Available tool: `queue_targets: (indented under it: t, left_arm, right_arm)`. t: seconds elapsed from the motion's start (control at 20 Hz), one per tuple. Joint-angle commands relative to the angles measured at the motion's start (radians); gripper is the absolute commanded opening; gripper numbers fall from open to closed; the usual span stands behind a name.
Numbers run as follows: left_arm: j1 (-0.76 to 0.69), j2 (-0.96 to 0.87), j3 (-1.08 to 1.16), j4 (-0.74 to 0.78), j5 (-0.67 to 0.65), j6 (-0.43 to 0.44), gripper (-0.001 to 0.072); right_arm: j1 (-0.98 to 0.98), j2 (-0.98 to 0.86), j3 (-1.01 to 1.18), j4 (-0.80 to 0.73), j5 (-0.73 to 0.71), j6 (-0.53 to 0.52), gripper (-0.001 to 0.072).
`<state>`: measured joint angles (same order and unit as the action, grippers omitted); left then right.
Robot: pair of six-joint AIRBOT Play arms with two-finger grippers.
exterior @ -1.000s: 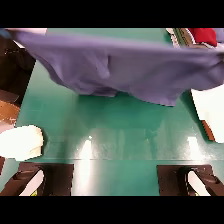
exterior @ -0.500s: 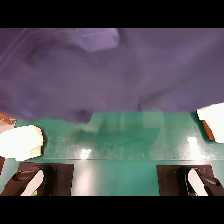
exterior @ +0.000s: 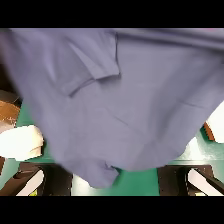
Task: Fold the shirts.
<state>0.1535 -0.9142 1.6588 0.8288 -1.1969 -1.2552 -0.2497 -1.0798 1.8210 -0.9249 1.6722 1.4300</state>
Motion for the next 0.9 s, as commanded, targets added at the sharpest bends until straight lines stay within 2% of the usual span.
queue_targets:
  t: [0.0,0.1,0.2,0.35,0.45,0.65,0.75,0.85]
  left_arm:
    - [-0.004,-0.144,-0.188,0.002,-0.045,0.035,0.0030]
    - [-0.026,-0.263,-0.222,0.014,-0.035,0.050,0.0030]
    - [-0.059,-0.387,-0.222,0.021,0.013,0.101,0.0030]
    - [-0.097,-0.528,-0.216,0.019,0.208,0.138,0.0031]
    - [-0.106,-0.583,-0.204,0.017,0.330,0.138,0.0030]
    - [-0.108,-0.610,-0.198,0.018,0.462,0.192,0.0031]
    - [-0.108,-0.611,-0.198,0.019,0.449,0.217,0.0030]
    - [-0.108,-0.611,-0.198,0.034,0.370,0.246,0.0030]
  right_arm:
    - [0.109,-0.156,-0.169,0.005,-0.005,0.002,0.0017]
    - [0.164,-0.254,-0.226,0.005,-0.069,0.002,0.0017]
    - [0.202,-0.359,-0.255,0.005,-0.165,0.002,0.0017]
    - [0.223,-0.505,-0.236,0.006,-0.341,0.001,0.0016]
    - [0.223,-0.586,-0.172,0.005,-0.401,0.000,0.0017]
    - [0.223,-0.686,-0.011,0.004,-0.423,-0.029,0.0017]
    - [0.225,-0.700,0.040,-0.067,-0.396,-0.033,0.0016]
    - [0.246,-0.690,0.052,-0.186,-0.323,-0.034,0.0016]
